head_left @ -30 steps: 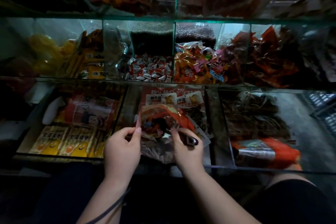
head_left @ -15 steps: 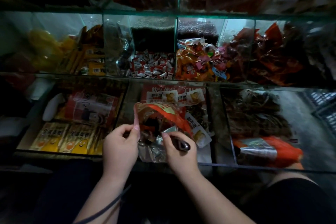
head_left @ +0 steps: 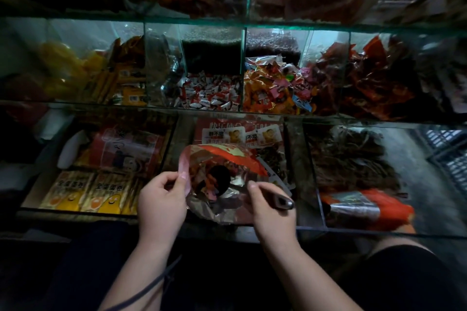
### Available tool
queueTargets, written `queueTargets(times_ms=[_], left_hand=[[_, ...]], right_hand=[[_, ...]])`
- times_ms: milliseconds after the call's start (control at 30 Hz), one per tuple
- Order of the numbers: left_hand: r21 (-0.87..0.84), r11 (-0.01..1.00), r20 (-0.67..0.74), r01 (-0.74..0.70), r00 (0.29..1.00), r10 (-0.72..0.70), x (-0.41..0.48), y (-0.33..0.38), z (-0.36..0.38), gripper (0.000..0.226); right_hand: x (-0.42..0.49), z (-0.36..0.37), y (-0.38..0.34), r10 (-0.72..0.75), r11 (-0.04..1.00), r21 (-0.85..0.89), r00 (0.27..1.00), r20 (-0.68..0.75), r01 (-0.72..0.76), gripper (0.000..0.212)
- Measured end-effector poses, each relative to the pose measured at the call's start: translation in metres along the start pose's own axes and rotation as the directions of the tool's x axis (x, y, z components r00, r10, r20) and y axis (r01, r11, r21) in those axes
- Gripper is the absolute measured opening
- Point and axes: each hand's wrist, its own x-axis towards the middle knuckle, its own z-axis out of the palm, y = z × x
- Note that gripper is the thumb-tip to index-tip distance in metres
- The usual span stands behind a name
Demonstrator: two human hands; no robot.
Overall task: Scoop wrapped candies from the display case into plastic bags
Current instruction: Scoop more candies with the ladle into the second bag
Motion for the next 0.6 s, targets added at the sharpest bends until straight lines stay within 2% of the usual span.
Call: queueTargets(times_ms=[100, 300, 367, 467, 533, 600], left_hand=[[0.016, 1.0, 0.007, 0.008, 1.0, -0.008, 0.0, -0.002, -0.002, 0.028], [0.008, 1.0, -0.001, 0.011, 1.0, -0.011, 0.002, -0.003, -0.001, 0.027], [0.005, 1.0, -0.002, 0.005, 1.0, -0.005, 0.002, -0.002, 0.001, 0.029], [-0.002, 1.0, -0.009, 0.01, 1.0, -0.01, 0.001, -0.001, 0.003, 0.032], [0.001, 1.0, -0.013, 0.016, 1.0, -0.016, 0.002, -0.002, 0.001, 0.032], [0.001, 1.0, -0.026, 0.03, 0.999, -0.03, 0.005, -0.005, -0.003, 0.032]], right_hand=[[0.003, 0.022, 0.005, -0.085, 0.983, -0.162, 0.996, 0.026, 0.088, 0.014], [0.006, 0.046, 0.014, -0.092, 0.965, -0.24, 0.992, 0.085, 0.11, 0.017], [0.01, 0.049, 0.015, -0.028, 0.983, -0.179, 0.997, 0.069, 0.04, 0.021], [0.018, 0.054, 0.008, 0.185, 0.977, 0.098, 0.982, 0.029, -0.187, 0.005], [0.02, 0.051, 0.002, 0.299, 0.924, 0.247, 0.954, 0.01, -0.292, 0.021], [0.013, 0.04, -0.004, 0.366, 0.863, 0.368, 0.93, 0.015, -0.346, 0.025]])
